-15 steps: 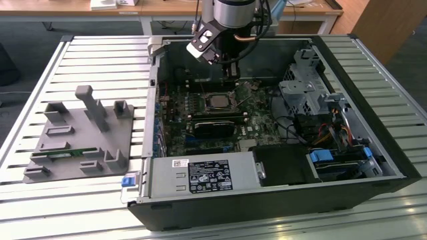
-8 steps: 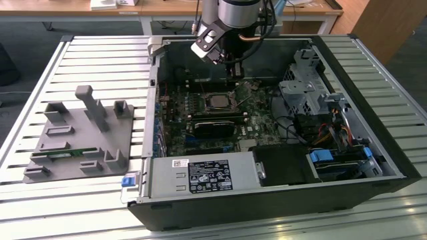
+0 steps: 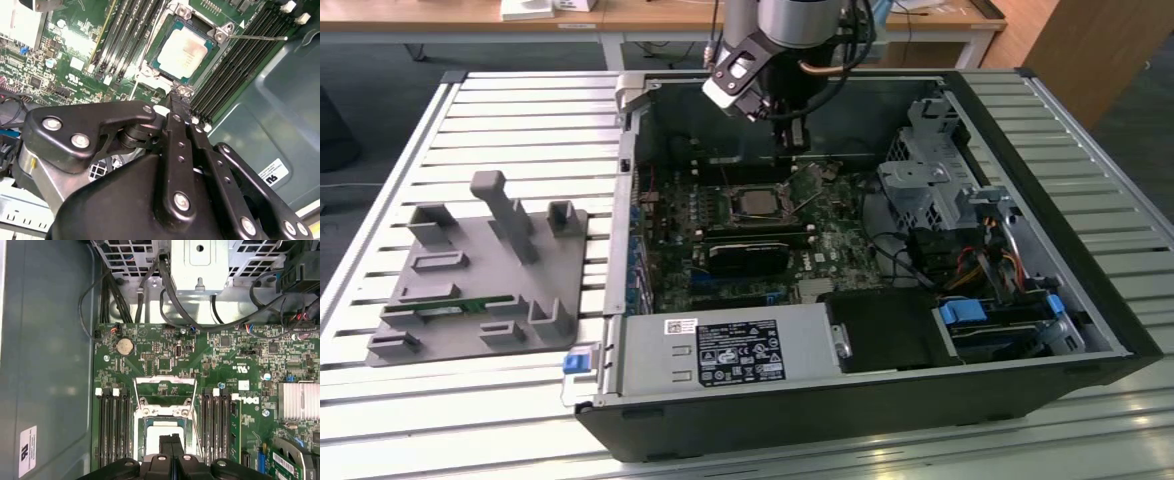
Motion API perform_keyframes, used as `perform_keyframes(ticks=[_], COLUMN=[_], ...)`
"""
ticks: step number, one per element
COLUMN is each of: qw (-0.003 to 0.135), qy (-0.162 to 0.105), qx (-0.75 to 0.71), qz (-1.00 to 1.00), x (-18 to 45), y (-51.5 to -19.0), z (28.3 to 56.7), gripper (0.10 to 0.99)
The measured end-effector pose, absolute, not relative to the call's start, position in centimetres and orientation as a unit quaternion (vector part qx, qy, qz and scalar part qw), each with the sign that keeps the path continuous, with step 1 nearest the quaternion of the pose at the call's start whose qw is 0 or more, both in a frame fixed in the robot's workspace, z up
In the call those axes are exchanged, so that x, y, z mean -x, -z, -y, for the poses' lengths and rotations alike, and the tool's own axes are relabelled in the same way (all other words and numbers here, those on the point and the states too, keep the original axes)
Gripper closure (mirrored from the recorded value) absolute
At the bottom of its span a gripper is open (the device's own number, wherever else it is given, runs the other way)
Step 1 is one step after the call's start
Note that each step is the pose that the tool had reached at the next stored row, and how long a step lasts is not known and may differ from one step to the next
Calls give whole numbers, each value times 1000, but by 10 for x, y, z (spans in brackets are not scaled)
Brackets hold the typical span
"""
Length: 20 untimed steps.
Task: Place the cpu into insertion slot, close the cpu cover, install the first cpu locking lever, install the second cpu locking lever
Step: 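Close the cpu cover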
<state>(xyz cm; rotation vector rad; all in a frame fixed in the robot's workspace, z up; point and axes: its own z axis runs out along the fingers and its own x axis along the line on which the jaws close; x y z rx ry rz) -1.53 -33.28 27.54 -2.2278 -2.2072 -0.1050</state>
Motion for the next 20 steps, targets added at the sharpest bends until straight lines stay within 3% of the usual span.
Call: perform_keyframes(ticks=[20], qw=[2], qy=[33], qx=[710], qz=[703], x=[-9], y=[-275], z=[333], gripper=[980])
